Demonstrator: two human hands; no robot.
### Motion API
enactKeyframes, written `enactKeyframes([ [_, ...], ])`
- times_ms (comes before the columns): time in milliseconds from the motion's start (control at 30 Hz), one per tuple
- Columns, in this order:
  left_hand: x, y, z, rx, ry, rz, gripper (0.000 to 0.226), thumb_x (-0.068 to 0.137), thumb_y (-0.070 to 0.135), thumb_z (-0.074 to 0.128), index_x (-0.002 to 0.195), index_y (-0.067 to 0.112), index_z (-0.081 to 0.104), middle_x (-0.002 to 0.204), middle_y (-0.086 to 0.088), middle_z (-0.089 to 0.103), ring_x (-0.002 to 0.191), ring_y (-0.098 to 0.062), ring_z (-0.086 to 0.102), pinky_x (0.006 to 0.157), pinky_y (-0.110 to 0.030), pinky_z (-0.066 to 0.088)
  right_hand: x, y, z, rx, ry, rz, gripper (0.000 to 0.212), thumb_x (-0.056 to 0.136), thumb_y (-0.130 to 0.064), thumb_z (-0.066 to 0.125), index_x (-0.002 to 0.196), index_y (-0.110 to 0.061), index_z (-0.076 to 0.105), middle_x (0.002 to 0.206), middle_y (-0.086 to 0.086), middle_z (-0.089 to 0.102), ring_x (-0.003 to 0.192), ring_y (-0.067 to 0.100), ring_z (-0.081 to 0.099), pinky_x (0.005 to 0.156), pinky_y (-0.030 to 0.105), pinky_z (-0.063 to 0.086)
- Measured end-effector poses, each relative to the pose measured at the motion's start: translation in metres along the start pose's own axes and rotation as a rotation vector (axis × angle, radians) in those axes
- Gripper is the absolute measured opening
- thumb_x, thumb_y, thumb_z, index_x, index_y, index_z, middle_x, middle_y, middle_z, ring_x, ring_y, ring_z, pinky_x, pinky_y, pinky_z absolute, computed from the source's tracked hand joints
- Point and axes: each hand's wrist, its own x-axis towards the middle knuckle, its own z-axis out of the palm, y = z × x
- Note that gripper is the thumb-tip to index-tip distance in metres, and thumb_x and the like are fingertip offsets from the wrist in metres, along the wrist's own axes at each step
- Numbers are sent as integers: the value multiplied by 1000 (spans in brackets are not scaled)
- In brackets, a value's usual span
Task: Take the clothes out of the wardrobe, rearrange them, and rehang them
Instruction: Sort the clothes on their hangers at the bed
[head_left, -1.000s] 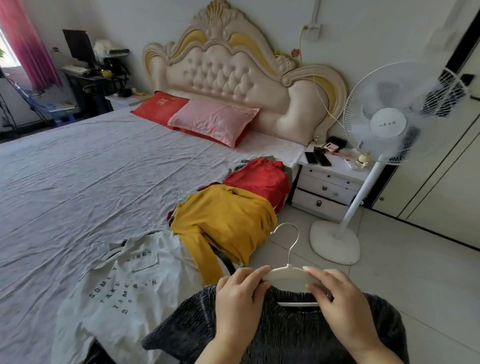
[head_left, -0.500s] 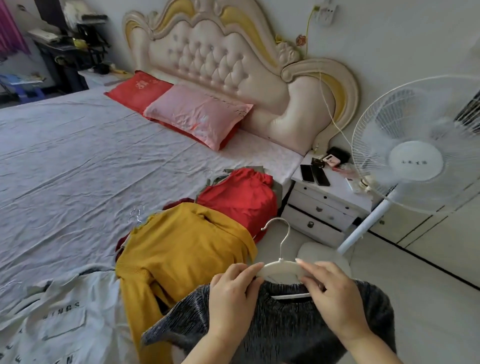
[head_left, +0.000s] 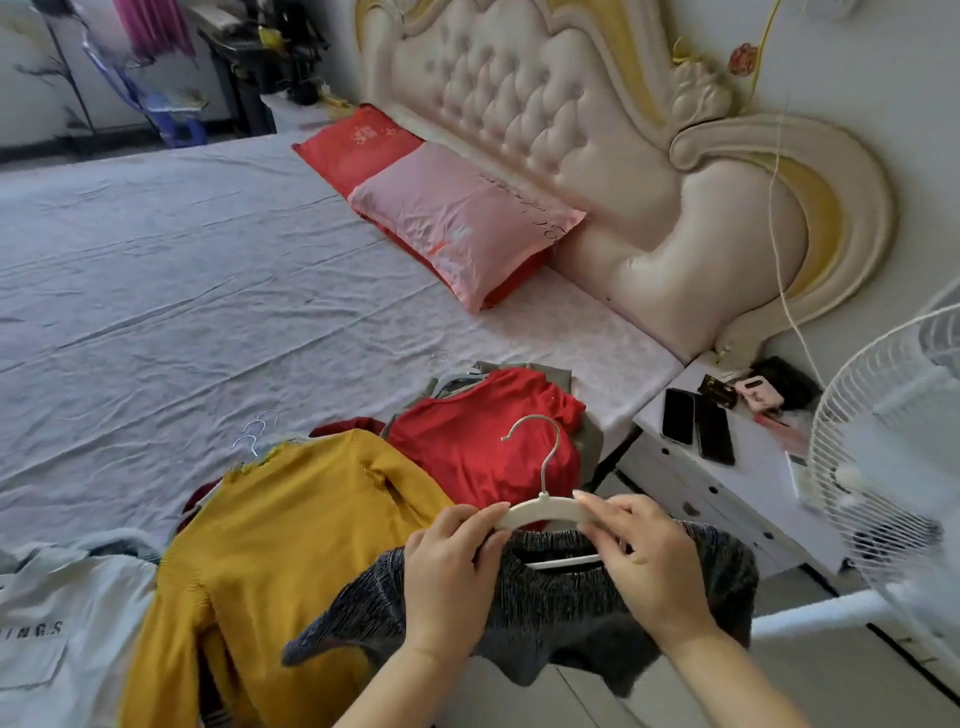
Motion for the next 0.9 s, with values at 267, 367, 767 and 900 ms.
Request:
enactKeyframes([
  [267,103,-35,84,-25,30,-80,27,82,41,49,100,34,67,83,14,60,79,-4,48,65,-20,35,119,70,40,10,-99,25,49,70,-2,79,112,-24,67,76,-14,58,74,-7,51,66,0,35],
  [367,140,-49,112,-21,9,-135,26,82,40,48,100,35,66,83,14,60,78,-4,47,66,-16,32,163,92,56,-1,-153,53,49,69,-2,79,111,-25,67,78,-13,60,75,-3,52,67,-1,34],
  [767,253,-141,176,41,49,-367,31,81,40,48,97,28,71,81,11,63,71,-5,51,58,-25,44,318,156,183,83,-448,17,38,73,-6,77,107,-24,71,78,-12,61,81,4,52,70,2,36],
  [900,278,-192,210,95,29,-516,34,82,40,46,97,24,72,82,8,65,63,-14,61,54,-36,50,362,185,257,125,-599,11,35,77,-11,75,109,-25,70,80,-15,58,78,4,52,72,3,36],
])
